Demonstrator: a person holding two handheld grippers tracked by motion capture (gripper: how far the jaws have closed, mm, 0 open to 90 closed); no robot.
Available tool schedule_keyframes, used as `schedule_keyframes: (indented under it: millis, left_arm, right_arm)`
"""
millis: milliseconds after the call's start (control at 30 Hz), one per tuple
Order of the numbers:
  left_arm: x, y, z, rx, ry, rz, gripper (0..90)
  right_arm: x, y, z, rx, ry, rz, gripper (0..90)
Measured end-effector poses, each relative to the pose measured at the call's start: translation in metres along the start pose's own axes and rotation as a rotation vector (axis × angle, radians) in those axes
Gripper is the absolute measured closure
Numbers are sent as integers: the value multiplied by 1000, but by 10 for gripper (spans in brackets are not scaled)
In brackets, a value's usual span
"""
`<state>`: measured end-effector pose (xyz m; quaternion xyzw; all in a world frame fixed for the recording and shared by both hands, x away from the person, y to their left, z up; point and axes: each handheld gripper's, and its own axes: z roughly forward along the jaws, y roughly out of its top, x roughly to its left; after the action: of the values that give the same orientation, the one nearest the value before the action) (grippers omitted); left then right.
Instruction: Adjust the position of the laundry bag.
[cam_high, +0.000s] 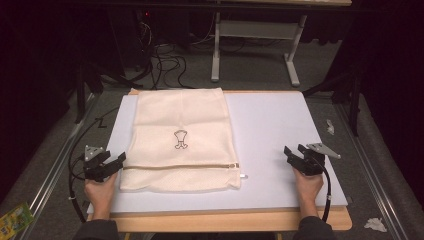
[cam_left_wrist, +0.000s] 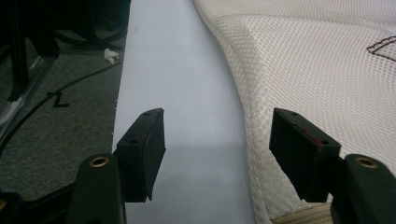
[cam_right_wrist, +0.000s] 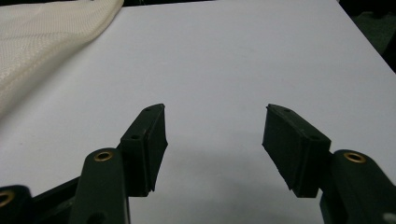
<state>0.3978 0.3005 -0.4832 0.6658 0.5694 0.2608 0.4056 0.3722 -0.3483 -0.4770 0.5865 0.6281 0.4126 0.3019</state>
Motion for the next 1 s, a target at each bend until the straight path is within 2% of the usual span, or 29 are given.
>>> schedule_keyframes:
  millis: [400,500,600,633,800,900,1000]
  left_arm:
    - [0,1,1,4,-14,1,363]
    - [-1,1,0,-8,-22,17,368]
    - [-2,1,1,7,-36,32,364]
    - [-3,1,1,6,-38,35,364]
    - [-5,2,0,10,-58,39,358]
    - [-7,5,1,10,-75,37,350]
    - [-12,7,3,35,-91,56,347]
  right_arm:
    - [2,1,1,8,-12,-6,412]
    - [3,1,0,4,-14,-15,420]
    - [2,2,1,3,-14,-10,431]
    - [3,2,1,9,-7,1,446]
    - [9,5,2,15,4,-19,466]
    - [15,7,1,19,38,-23,481]
    - [22,9,2,26,68,-27,491]
